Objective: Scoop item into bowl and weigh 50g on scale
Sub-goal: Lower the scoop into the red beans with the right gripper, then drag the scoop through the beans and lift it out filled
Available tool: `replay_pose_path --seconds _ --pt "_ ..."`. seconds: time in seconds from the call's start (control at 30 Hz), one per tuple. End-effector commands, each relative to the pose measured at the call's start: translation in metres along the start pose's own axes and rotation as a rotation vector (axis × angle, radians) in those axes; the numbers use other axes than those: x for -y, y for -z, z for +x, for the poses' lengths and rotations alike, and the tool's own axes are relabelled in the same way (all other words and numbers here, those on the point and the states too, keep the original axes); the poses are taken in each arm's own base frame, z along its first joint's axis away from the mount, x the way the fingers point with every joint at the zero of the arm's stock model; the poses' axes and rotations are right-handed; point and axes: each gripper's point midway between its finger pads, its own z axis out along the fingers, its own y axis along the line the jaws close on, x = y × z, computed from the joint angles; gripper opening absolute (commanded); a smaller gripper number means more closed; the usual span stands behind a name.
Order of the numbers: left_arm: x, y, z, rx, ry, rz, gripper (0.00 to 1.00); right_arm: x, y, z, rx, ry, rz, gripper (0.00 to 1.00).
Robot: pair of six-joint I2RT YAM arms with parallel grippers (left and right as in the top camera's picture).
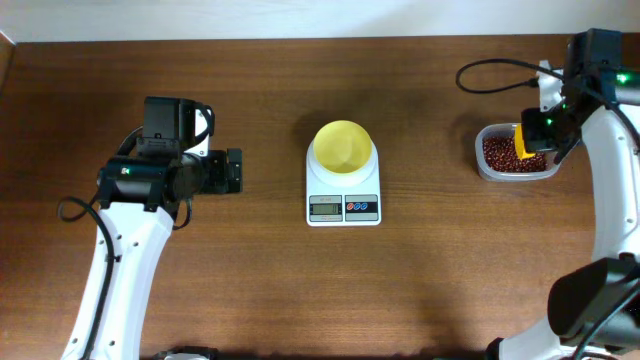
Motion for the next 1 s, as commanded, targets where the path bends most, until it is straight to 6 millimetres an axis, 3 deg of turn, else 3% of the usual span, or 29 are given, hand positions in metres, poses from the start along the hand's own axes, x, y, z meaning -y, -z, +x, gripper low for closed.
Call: replay_pose_path --seconds 0.0,0.07,0.17,0.53,0.63,0.83,0.97 --pt "0.0 0.004 -0.002 0.014 -0.001 0.01 0.99 0.015 0.001 0.001 0.004 -0.04 0.023 0.04" --pt "0.0 0.004 -0.002 0.014 -0.001 0.01 0.99 0.024 -0.001 0.005 0.0 -0.074 0.003 0.04" --pt "0.001 0.004 -0.005 0.026 0.0 0.011 0.99 0.021 -0.004 0.006 0.004 -0.082 -0.028 0.04" --pt "0.001 0.004 -0.006 0.029 0.0 0.011 0.99 0.011 -0.04 0.027 -0.061 -0.079 -0.053 0.04" --pt "0.001 0.004 -0.006 0.029 0.0 0.011 0.99 -0.002 -0.045 0.025 -0.045 -0.082 -0.123 0.04" --pt "0.001 0.004 -0.005 0.025 0.0 0.011 0.99 -0.018 -0.042 0.021 -0.02 -0.13 -0.244 0.04" --pt "0.0 0.004 -0.002 0.015 -0.001 0.01 0.99 -0.009 -0.04 0.021 0.004 -0.229 -0.332 0.04"
